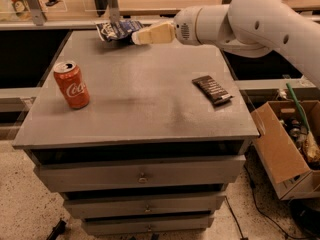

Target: Move blue plastic bottle near blue chip bag

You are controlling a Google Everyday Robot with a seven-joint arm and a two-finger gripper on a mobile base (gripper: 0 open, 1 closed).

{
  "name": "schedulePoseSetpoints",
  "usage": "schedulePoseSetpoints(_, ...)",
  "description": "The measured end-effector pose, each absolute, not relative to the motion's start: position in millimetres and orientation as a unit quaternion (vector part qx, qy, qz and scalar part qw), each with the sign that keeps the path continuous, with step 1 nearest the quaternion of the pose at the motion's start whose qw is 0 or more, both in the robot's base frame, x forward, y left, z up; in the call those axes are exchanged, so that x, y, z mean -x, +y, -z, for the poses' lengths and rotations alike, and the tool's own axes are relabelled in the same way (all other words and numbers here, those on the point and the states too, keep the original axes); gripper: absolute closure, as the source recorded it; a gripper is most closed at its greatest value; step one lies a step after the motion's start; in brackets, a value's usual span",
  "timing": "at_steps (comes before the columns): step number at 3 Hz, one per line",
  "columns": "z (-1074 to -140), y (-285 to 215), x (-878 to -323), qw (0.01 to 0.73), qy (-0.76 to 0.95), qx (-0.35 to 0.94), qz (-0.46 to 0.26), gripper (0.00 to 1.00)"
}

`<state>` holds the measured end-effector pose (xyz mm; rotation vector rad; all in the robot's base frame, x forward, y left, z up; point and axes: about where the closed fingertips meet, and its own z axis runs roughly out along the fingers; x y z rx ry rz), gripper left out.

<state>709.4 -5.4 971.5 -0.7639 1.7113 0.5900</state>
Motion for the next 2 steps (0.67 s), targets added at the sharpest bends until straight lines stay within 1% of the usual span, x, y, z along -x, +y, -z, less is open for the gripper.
schedulePoseSetpoints(1, -975.2, -7.2, -709.8, 0.559, 0.709, 0.336, -0.268, 0.00)
schedulePoseSetpoints(2, -975.2, -7.1, -709.8, 0.559, 0.709, 0.336, -0.268, 0.00)
